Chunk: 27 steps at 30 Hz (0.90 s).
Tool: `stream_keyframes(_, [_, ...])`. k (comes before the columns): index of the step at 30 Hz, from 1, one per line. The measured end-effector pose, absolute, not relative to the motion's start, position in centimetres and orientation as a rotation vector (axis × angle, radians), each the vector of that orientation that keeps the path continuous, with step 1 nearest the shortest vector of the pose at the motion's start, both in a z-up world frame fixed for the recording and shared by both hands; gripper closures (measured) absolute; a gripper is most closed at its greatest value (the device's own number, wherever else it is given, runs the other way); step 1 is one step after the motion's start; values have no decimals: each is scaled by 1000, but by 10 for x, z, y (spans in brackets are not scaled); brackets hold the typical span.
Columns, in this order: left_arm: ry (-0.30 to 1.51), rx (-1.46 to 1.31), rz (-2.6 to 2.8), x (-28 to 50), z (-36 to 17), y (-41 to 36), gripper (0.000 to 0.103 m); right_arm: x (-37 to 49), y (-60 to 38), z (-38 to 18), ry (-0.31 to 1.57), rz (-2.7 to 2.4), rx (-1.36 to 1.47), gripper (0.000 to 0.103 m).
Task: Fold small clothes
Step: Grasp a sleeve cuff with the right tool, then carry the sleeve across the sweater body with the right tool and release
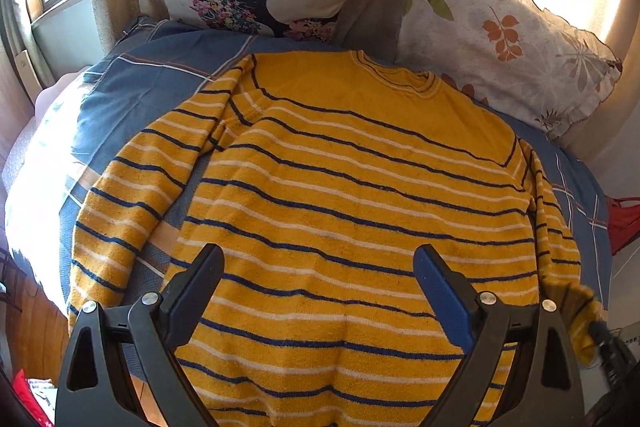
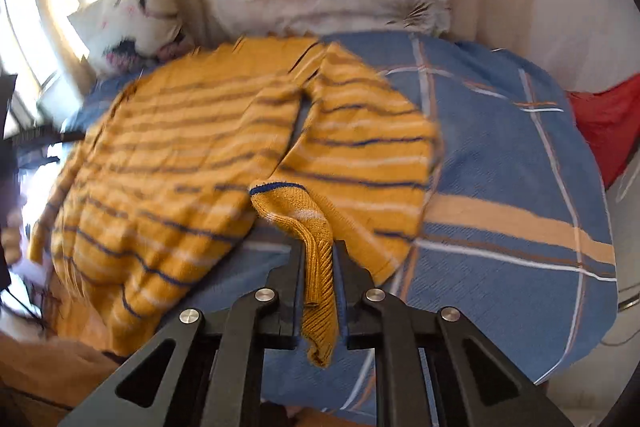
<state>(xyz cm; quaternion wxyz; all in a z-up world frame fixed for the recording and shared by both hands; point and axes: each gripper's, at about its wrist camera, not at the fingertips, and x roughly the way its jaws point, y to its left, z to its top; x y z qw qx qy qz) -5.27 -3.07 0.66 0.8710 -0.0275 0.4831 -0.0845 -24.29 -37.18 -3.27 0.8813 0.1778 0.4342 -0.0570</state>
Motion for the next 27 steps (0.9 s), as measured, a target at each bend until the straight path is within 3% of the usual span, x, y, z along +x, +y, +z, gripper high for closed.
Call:
stream_keyframes(5, [981,-110,-103,-45,20,5,8,-261,-501,-13,733,-385,633,89])
stream_keyframes(12, [970,-143,-9,-48,25,46,8,-268,-603,-21,670,-558,868,89])
stream_keyframes(19, [974,-178,-7,-41,22,68,8,-217,-562,-1,690,-396,813,89])
stream_keyframes(27, [961,-188,-40,-14,23,109,8,-111,-451,21,732,-123,815,89])
